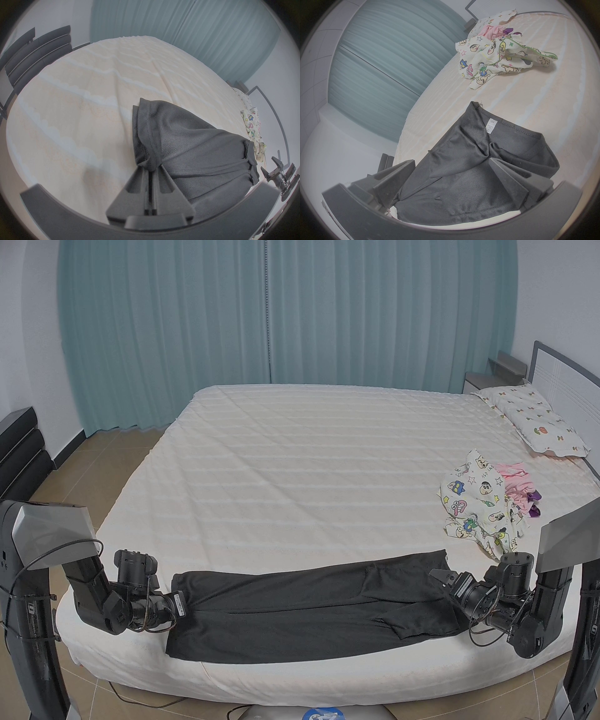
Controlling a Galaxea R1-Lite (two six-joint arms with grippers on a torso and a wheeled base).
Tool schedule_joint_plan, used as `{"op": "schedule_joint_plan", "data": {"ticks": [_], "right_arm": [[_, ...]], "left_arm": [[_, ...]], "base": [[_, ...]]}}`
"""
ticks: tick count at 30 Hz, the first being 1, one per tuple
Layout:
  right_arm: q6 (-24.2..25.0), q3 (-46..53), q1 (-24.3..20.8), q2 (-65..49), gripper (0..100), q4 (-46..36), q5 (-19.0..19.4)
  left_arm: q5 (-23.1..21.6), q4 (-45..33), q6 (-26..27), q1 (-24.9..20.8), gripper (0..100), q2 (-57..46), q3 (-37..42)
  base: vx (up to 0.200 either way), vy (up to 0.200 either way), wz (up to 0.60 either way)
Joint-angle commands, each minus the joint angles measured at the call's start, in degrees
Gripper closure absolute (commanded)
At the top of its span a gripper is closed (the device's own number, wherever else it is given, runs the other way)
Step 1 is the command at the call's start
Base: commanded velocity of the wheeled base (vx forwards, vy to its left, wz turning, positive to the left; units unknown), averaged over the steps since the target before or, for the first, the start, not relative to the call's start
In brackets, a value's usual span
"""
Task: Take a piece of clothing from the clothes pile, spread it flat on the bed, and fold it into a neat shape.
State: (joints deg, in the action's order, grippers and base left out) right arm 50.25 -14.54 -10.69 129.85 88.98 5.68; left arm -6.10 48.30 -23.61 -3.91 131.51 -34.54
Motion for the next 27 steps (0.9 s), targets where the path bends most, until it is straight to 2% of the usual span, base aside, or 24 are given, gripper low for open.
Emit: {"op": "schedule_joint_plan", "data": {"ticks": [1,11,18,21,27], "right_arm": [[0.0,0.0,0.0,0.0,0,1.0,0.0],[0.1,0.0,0.0,0.0,0,1.0,0.0],[0.1,-0.1,0.1,0.0,0,1.0,-0.1],[0.1,-0.2,0.1,0.0,0,1.0,-0.1],[0.1,-0.3,0.2,-0.1,0,1.0,-0.1]], "left_arm": [[0.1,-0.1,-0.1,0.8,100,-1.5,0.0],[-0.4,-0.3,-0.9,0.9,100,-3.3,1.0],[-0.7,-0.3,-5.8,0.6,100,-3.5,1.1],[-0.7,0.0,-6.5,0.6,100,-3.5,1.0],[-0.7,0.1,-6.7,0.7,100,-3.7,1.0]], "base": [[0.0,0.0,0.0],[0.0,0.0,0.0],[0.0,0.0,0.0],[-0.2,0.0,0.0],[0.0,0.0,0.0]]}}
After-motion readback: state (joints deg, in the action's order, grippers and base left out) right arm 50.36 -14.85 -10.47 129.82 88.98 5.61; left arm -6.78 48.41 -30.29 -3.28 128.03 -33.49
